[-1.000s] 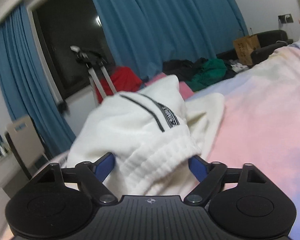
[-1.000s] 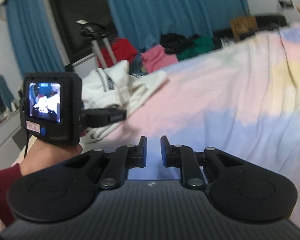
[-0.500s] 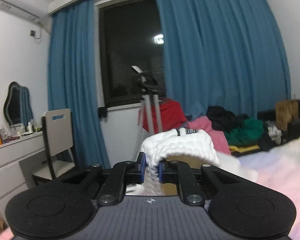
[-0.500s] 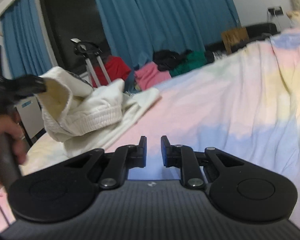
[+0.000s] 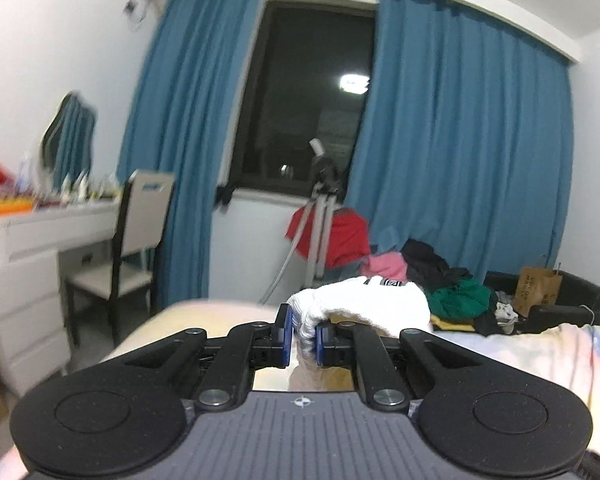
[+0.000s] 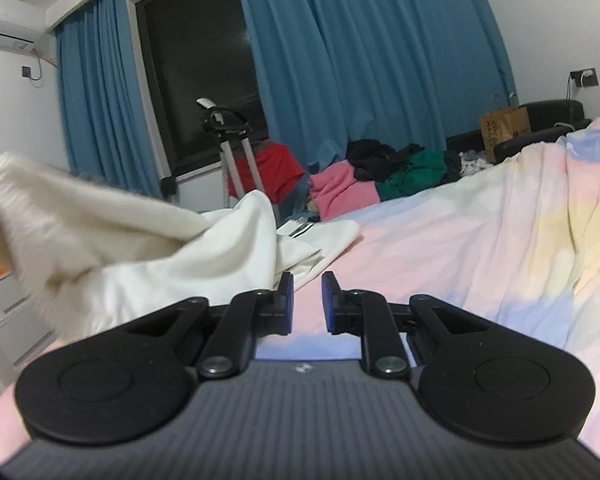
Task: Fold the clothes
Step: 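Lift and pull the cuff with the left gripper to spread the garment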
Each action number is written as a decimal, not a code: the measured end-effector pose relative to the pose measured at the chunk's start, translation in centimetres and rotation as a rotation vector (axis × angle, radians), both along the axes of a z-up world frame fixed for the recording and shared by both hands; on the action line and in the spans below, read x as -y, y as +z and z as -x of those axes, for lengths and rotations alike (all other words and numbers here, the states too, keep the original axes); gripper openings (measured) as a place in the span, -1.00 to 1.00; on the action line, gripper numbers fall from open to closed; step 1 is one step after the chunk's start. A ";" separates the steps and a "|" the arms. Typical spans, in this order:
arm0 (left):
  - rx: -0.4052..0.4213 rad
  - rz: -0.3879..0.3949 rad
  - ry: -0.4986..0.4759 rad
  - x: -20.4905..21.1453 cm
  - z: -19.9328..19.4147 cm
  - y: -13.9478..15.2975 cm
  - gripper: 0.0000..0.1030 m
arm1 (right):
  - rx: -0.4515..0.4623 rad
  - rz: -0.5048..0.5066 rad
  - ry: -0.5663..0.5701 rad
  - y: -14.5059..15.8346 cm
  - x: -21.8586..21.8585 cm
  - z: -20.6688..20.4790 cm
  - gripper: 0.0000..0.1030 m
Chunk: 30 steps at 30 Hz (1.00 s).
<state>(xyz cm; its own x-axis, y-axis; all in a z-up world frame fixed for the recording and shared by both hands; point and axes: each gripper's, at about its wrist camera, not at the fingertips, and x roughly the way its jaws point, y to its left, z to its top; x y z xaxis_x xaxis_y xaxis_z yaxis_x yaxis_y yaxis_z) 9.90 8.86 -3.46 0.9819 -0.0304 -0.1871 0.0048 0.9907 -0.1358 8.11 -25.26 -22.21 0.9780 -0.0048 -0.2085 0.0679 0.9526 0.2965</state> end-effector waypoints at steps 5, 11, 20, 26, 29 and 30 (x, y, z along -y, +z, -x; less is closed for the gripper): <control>-0.070 0.055 0.064 -5.9 2.4 -4.3 -0.78 | -0.051 0.010 0.085 -0.4 -2.4 1.0 -0.64; -0.111 0.142 0.109 -8.9 0.7 -7.1 -0.78 | -0.193 0.017 0.291 -3.1 -7.5 -0.4 -0.57; -0.151 0.226 0.141 -11.0 -3.4 -9.6 -0.78 | -0.329 0.245 0.372 -7.4 -14.6 -4.6 0.42; -0.174 0.256 0.165 -12.5 -4.7 -10.6 -0.78 | -0.286 0.301 0.363 -7.2 -16.9 -7.3 0.52; -0.190 0.263 0.173 -12.8 -4.8 -11.0 -0.78 | -0.264 0.266 0.346 -6.6 -16.4 -7.6 0.14; -0.195 0.267 0.177 -12.8 -4.9 -11.1 -0.78 | -0.256 0.247 0.345 -6.4 -16.0 -7.6 -0.03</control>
